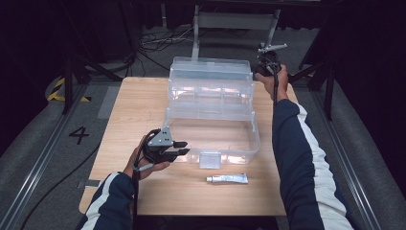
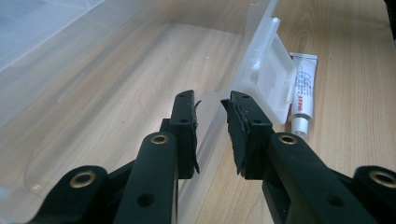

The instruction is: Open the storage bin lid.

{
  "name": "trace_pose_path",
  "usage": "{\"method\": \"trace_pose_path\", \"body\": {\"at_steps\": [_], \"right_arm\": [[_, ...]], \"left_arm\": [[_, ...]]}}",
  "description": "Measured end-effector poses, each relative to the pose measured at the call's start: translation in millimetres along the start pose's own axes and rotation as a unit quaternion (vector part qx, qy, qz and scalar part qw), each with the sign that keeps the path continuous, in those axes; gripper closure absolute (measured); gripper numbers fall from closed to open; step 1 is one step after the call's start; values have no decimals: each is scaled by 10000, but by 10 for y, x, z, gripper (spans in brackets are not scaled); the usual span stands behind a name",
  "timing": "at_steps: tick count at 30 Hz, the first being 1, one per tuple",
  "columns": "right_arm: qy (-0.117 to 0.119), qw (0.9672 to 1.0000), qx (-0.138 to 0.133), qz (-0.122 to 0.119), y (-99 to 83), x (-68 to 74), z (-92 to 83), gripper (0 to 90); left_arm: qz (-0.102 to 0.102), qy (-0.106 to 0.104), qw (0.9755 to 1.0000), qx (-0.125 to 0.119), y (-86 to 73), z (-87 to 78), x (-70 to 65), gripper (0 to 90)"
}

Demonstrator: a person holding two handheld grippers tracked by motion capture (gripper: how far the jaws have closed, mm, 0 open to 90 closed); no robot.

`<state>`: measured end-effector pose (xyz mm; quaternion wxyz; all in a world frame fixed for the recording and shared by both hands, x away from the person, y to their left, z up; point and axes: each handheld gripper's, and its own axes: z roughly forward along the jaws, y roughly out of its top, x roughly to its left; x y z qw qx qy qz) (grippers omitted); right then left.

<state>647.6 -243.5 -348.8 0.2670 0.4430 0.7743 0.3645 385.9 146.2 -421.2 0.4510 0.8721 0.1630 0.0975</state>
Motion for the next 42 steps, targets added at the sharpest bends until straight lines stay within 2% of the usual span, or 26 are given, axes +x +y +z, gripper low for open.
{"method": "trace_pose_path", "body": {"at_steps": [4, 10, 17, 24, 29, 33, 36, 40, 42], "right_arm": [[49, 9999, -49, -92, -12, 71, -62, 856], [76, 9998, -109, -166, -35, 100, -162, 856], [50, 9993, -179, -319, -85, 119, -360, 856], [101, 9988, -246, -406, -222, 142, -588, 859], [124, 9980, -280, -557, -396, 164, -804, 859], [269, 9976, -372, -520, -504, 160, -967, 858], [331, 9968, -429, -589, -585, 178, -1091, 857], [490, 9947, -451, -788, -791, 251, -1317, 856], [553, 9940, -476, -812, -846, 270, -1362, 856]], "left_arm": [[16, 12, 10000, 18, 4, 1, -4, 727], [32, 27, 10000, 64, 15, 3, -6, 727], [29, 13, 10000, 61, 16, 5, -4, 728], [35, 11, 10000, 78, 20, 6, -2, 728], [33, 38, 9999, 92, 22, 7, -8, 726], [89, 90, 9998, 167, 37, 21, -24, 720], [182, 125, 9994, 265, 56, 42, -37, 708], [174, 122, 9995, 253, 53, 41, -35, 706], [175, 120, 9995, 252, 53, 42, -33, 706]]}}
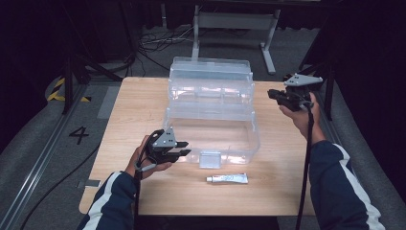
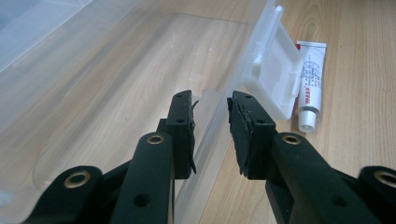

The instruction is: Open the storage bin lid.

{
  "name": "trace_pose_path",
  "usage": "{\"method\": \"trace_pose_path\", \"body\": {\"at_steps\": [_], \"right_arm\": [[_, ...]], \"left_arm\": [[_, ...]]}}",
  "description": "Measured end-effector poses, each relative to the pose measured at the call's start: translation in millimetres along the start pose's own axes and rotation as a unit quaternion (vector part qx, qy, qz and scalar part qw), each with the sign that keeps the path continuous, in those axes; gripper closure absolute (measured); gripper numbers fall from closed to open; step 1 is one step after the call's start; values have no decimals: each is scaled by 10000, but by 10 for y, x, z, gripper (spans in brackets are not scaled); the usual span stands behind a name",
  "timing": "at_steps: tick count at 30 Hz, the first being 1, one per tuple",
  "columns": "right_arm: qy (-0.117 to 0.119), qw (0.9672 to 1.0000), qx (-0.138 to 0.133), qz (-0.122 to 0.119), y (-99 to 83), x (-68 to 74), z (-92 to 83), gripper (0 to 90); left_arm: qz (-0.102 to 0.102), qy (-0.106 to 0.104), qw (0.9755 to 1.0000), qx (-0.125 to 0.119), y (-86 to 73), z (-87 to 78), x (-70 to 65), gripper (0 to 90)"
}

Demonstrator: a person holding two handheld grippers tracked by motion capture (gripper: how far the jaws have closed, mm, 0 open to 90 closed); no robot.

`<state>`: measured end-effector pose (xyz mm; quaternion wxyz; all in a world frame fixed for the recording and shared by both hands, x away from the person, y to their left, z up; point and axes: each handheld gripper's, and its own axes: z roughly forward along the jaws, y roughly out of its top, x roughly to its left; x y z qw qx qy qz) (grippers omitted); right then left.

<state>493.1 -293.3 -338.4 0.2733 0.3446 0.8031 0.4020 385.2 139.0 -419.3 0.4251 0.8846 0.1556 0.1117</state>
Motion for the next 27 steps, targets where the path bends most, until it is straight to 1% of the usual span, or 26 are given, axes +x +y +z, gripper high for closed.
{"method": "trace_pose_path", "body": {"at_steps": [1, 3, 4, 7, 9, 10, 11, 12, 13, 14, 15, 16, 17, 18, 19, 20, 21, 22, 25, 27], "right_arm": [[132, 9999, 25, -10, -64, 42, -56, 855], [183, 9997, 67, -162, -170, 128, -150, 852], [299, 9994, 62, -160, -243, 173, -208, 849], [450, 9987, 65, -232, -410, 279, -334, 844], [612, 9978, 81, -231, -515, 333, -399, 843], [638, 9975, 142, -286, -575, 367, -423, 842], [714, 9968, 207, -299, -609, 387, -434, 841], [871, 9950, 299, -396, -661, 421, -445, 839], [894, 9943, 346, -471, -690, 446, -457, 840], [940, 9935, 377, -512, -725, 476, -475, 841], [1073, 9922, 389, -498, -758, 502, -491, 844], [1197, 9904, 422, -549, -793, 546, -506, 844], [1228, 9894, 465, -622, -817, 588, -516, 844], [1228, 9894, 465, -622, -817, 588, -516, 844], [1315, 9867, 582, -758, -859, 693, -522, 851], [1340, 9859, 625, -783, -874, 732, -527, 852], [1431, 9841, 658, -818, -896, 780, -531, 852], [1431, 9841, 658, -818, -896, 780, -531, 852], [1666, 9792, 744, -893, -955, 937, -537, 843], [1747, 9761, 822, -998, -972, 1027, -538, 826]], "left_arm": [[-1, 0, 10000, 2, 1, 0, 0, 707], [-5, 2, 10000, -5, -1, 0, -1, 706], [-7, -3, 10000, -6, -1, 0, -1, 706], [-25, -20, 10000, -15, -2, 1, 4, 706], [-58, -35, 10000, -21, -2, 3, 5, 706], [-62, -49, 10000, -10, 0, 2, 9, 705], [-74, -68, 9999, 9, 5, 2, 14, 706], [-72, -90, 9999, 29, 9, 1, 18, 707], [-76, -96, 9999, 39, 12, 2, 21, 708], [-79, -98, 9999, 37, 13, 4, 22, 708], [-81, -101, 9999, 38, 12, 3, 21, 708], [-80, -98, 9999, 41, 13, 3, 20, 708], [-87, -95, 9999, 39, 12, 4, 19, 707], [-87, -95, 9999, 39, 12, 4, 19, 707], [-83, -91, 9999, 39, 12, 4, 17, 707], [-82, -86, 9999, 36, 12, 4, 16, 706], [-80, -77, 9999, 35, 12, 4, 14, 707], [-80, -77, 9999, 35, 12, 4, 14, 706], [-59, -67, 10000, 35, 24, 19, -7, 708], [-22, -65, 10000, 34, 35, 32, -21, 712]]}}
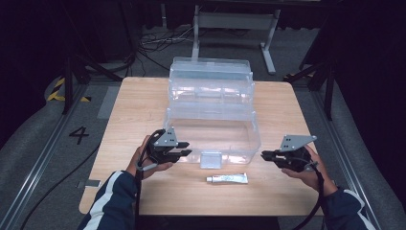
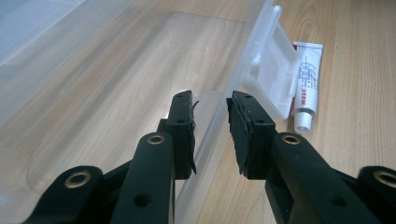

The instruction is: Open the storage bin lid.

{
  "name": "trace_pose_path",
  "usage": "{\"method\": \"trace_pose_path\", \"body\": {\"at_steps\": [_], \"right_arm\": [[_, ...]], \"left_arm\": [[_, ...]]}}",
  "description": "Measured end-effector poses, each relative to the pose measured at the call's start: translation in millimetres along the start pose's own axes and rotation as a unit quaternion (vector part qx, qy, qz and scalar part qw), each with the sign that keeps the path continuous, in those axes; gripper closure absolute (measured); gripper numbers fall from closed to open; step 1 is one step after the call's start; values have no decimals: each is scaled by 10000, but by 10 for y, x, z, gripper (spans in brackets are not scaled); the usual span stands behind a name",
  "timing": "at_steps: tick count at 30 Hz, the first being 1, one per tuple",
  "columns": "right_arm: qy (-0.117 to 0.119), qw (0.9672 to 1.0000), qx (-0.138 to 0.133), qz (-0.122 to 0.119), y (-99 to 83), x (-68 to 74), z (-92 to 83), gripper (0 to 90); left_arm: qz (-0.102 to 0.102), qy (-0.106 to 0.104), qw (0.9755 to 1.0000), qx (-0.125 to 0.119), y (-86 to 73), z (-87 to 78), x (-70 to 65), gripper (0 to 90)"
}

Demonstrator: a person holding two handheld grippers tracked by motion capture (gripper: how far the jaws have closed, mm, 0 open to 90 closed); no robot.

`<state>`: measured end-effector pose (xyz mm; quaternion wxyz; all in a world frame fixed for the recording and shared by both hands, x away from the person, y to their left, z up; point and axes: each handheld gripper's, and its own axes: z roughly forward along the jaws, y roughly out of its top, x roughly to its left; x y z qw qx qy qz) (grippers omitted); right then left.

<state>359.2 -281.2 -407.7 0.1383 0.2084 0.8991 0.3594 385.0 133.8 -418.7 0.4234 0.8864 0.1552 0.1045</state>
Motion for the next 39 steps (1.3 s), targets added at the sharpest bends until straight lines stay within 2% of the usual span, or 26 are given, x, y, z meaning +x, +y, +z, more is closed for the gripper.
{"method": "trace_pose_path", "body": {"at_steps": [4, 6, 7, 8, 13, 16, 17, 20, 28, 33, 35, 39], "right_arm": [[291, 9995, 93, -123, 13, 149, 84, 791], [345, 9992, 146, -166, 16, 185, 117, 784], [440, 9984, 259, -244, 34, 263, 204, 723], [440, 9984, 259, -244, 34, 263, 204, 723], [764, 9952, 414, -459, 102, 427, 381, 644], [818, 9937, 508, -573, 124, 479, 442, 616], [914, 9917, 601, -672, 166, 566, 540, 600], [1034, 9899, 633, -738, 209, 617, 590, 584], [973, 9874, 839, -926, 309, 722, 770, 544], [943, 9862, 972, -948, 353, 749, 852, 522], [947, 9846, 1050, -1028, 359, 760, 881, 522], [978, 9837, 1120, -1007, 376, 762, 927, 519]], "left_arm": [[22, -30, 10000, -10, 9, 15, -9, 718], [24, -37, 10000, -24, 6, 17, -6, 719], [31, -42, 10000, -26, 6, 17, -5, 719], [39, -40, 10000, -28, 5, 17, -5, 719], [54, -32, 10000, -35, 2, 17, -10, 718], [65, -32, 10000, -41, 1, 17, -8, 718], [59, -27, 10000, -42, 1, 17, -11, 718], [56, -18, 10000, -45, -1, 17, -13, 717], [52, -34, 10000, -53, -1, 17, -7, 717], [73, 17, 10000, -60, -5, 17, -20, 715], [59, 53, 9999, -83, -10, 18, -29, 712], [32, 72, 9999, -84, -7, 23, -36, 707]]}}
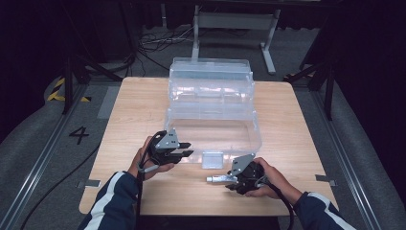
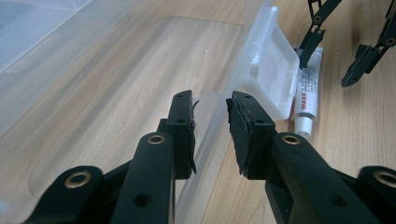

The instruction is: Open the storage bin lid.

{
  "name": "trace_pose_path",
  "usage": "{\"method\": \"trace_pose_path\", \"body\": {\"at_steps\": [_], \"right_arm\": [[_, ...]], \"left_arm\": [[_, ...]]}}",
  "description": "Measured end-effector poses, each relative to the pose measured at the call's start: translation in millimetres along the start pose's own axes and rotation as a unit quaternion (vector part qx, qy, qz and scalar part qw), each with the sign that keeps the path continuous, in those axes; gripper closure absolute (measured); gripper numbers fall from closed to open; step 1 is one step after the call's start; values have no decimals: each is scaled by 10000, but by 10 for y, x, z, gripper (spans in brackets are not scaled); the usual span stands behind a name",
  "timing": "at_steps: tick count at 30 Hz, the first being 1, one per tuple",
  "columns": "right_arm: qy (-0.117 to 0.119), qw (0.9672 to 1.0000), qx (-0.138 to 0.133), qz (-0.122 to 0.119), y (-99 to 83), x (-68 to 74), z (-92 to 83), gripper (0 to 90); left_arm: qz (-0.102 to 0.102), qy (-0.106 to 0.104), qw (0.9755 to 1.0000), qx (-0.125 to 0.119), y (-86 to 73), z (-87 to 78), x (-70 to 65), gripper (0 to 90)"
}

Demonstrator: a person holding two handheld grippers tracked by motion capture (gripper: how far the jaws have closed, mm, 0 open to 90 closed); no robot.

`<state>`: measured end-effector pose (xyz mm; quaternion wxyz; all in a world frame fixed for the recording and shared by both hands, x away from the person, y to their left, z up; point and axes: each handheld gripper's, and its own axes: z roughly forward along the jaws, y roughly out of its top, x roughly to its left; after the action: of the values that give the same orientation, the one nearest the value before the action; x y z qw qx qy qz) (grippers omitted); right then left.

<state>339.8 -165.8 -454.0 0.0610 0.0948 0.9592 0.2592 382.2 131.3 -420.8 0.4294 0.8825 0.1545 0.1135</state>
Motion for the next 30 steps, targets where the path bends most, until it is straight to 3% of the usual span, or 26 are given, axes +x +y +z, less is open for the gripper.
{"method": "trace_pose_path", "body": {"at_steps": [9, 13, 30], "right_arm": [[2, 9999, 103, -48, 59, -8, 38, 509], [-108, 9997, 176, -134, 109, -11, 93, 516], [140, 9988, 462, -4, 177, -71, 171, 570]], "left_arm": [[44, 60, 10000, 11, 1, 1, -17, 701], [46, 72, 10000, 40, 5, 0, -20, 700], [24, 25, 10000, 24, 2, 2, -9, 701]]}}
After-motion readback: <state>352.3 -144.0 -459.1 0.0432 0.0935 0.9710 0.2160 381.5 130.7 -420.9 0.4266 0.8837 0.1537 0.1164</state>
